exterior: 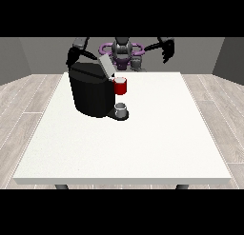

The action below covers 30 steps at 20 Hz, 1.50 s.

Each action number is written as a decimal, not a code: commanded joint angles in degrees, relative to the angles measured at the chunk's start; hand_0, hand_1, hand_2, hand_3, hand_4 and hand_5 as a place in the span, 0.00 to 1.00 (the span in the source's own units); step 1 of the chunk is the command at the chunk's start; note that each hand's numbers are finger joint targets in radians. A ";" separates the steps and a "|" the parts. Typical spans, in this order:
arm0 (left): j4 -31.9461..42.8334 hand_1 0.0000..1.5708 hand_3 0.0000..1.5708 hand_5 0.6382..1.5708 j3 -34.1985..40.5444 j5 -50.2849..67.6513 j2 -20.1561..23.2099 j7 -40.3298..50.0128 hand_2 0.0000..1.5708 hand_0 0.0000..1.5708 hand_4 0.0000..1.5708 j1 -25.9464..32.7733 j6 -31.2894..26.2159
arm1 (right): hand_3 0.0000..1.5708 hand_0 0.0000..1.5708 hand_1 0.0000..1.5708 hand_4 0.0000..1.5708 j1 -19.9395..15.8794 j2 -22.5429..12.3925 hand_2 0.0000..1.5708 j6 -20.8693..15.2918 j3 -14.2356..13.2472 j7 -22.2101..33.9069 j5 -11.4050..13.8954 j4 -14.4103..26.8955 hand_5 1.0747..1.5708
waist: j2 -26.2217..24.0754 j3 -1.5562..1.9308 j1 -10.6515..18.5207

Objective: Insert the coffee pod into the coffee machine and close the lid

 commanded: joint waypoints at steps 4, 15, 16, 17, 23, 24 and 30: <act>-0.83 0.00 0.00 1.00 0.23 2.03 -1.94 1.20 0.00 0.00 0.26 8.37 0.74 | 0.00 0.00 0.00 0.00 -1.85 -0.03 0.00 7.95 4.83 2.60 -1.95 -7.11 1.00 | -6.75 0.00 0.99; -16.23 0.00 0.00 1.00 -3.98 8.16 -2.49 5.24 0.00 0.00 0.25 14.20 -1.16 | 0.00 0.00 0.00 0.00 -11.24 -5.87 0.00 11.90 1.26 8.50 -4.74 -10.57 1.00 | 0.76 0.03 2.61; -16.82 0.00 0.00 1.00 -6.22 10.44 -2.49 6.88 0.00 0.00 0.25 13.60 -0.23 | 0.00 0.00 0.00 0.00 -13.19 -4.79 0.00 8.10 -0.08 8.80 -3.77 -7.20 1.00 | 1.06 0.04 4.85; -18.01 0.00 0.00 1.00 -8.94 12.64 -2.49 7.80 0.00 0.00 0.23 12.30 1.31 | 0.00 0.00 0.00 0.00 -12.95 -6.21 0.00 10.82 -1.72 5.09 -5.71 -4.48 1.00 | 2.41 0.05 5.30; -23.97 0.00 0.00 1.00 -13.00 13.91 -2.50 7.52 0.00 0.00 0.22 16.56 2.36 | 0.00 0.00 0.00 0.12 -19.56 -5.37 0.00 11.13 -4.68 9.98 -10.64 -1.14 1.00 | 5.77 0.04 7.22; -26.21 0.00 0.00 1.00 -11.48 13.86 -2.50 10.06 0.00 0.00 0.22 14.02 1.17 | 0.00 0.00 0.00 0.06 -21.42 -6.42 0.00 11.17 -4.83 10.18 -10.29 -0.15 1.00 | 7.55 0.04 7.74; -34.54 0.00 0.00 1.00 -11.80 15.80 -0.83 11.42 0.00 0.00 0.24 19.72 0.42 | 0.00 0.00 0.00 0.04 -20.87 -4.07 0.00 10.43 -2.76 7.46 -9.75 2.11 1.00 | 9.72 0.03 5.87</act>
